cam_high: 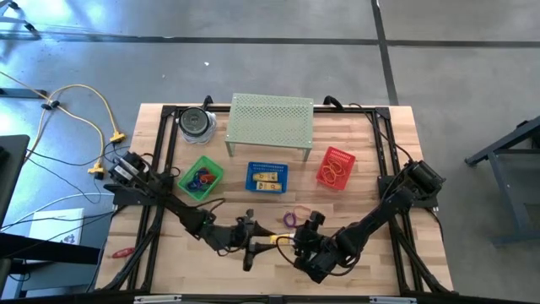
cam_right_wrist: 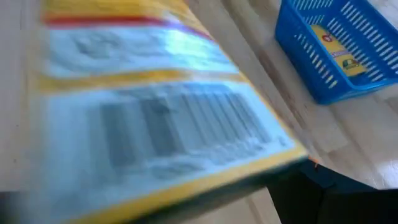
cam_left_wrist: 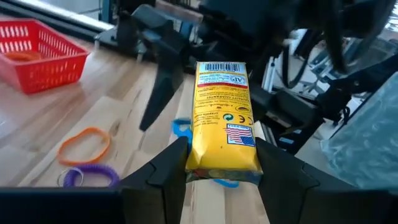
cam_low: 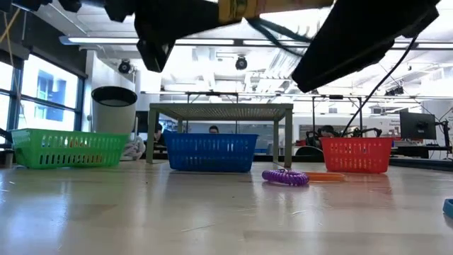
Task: Pick & Place Office Desk Supplies
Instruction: Put the blue rubber band into the red bin
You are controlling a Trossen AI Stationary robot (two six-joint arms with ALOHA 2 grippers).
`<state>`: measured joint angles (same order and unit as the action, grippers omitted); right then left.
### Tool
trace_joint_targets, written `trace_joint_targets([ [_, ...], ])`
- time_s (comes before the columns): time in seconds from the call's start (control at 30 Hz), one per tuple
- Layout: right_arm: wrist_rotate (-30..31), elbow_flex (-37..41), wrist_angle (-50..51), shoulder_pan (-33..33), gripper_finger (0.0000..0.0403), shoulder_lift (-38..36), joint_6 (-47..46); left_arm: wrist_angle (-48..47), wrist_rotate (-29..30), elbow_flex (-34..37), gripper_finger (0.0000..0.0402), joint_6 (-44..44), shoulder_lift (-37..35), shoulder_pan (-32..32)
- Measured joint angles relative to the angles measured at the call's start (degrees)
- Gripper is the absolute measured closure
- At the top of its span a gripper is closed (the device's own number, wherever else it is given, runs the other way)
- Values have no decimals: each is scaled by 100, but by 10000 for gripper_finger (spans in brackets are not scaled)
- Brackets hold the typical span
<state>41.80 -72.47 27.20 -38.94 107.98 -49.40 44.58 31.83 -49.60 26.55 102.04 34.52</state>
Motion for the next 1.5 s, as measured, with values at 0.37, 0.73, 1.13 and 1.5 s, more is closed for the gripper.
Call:
trace_joint_targets([
  [0.37,-1229,-2,-415,-50,188,46,132,200,123,0,247,-420,-33,99],
  [0.73,-1360,-7,-353,-104,188,105,54,217,153,0,247,-620,-77,144],
  [1.13,-706,0,1132,-737,188,-316,-1020,-42,302,-11,247,-772,-535,270],
  [1.5,2385,196,2757,-1485,188,-442,-3395,101,300,-9,247,-781,-562,284],
])
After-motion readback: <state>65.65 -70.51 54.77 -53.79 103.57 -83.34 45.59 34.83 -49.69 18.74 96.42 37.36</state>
